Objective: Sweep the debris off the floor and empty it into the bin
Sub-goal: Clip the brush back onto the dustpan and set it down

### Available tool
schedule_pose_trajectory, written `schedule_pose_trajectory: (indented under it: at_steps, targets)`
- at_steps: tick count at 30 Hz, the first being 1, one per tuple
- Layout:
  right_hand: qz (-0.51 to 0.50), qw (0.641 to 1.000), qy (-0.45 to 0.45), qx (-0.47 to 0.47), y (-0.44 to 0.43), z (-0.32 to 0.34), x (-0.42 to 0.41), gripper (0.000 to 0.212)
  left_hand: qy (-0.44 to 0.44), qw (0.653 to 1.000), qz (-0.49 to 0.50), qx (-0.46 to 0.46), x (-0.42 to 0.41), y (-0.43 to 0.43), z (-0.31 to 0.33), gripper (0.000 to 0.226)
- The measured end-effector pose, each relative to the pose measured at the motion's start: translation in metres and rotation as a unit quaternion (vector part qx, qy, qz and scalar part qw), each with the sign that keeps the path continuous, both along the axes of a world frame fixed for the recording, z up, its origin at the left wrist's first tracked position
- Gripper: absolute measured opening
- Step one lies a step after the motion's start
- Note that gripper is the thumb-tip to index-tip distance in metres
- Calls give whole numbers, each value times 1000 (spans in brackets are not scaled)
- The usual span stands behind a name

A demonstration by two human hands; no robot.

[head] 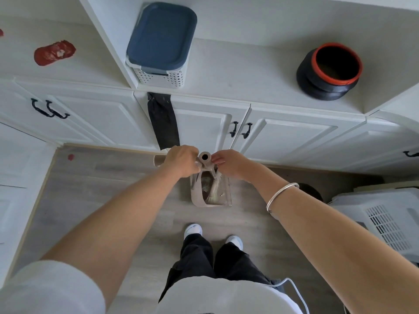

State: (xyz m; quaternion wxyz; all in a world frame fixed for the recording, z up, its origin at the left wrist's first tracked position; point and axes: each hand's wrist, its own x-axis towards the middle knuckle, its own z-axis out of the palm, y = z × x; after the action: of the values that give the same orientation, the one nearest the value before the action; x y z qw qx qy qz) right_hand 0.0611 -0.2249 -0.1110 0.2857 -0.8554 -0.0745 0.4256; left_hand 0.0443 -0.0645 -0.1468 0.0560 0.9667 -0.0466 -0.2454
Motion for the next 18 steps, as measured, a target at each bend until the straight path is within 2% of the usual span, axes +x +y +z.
schedule_pose_trajectory:
  at_steps: [2, 6, 9, 12, 14, 16, 18]
  targets:
    - [5, 1000, 5, -14, 7, -4, -3, 51, 23, 1000, 5, -9, -5, 7, 3, 13]
    - [-56, 998, 41, 0, 18, -6, -10, 54, 79, 997, -2, -14, -11, 19, 9, 10]
    - [-81, 996, 47, 1, 24, -9, -14, 53, 96, 995, 9, 3, -17, 23, 11, 21]
    - [-115, 993, 40, -6, 28, -9, -17, 52, 66, 998, 16, 12, -24, 28, 14, 29]
    - [-129, 991, 32, -9, 28, -5, -20, 53, 53, 999, 9, 1, -25, 31, 20, 44]
    - [-131, 991, 12, -16, 26, 4, -22, 55, 89, 995, 7, -35, -21, 36, 32, 56]
    - [-149, 988, -2, -35, 25, 15, -26, 53, 115, 992, 10, -53, -19, 40, 48, 58]
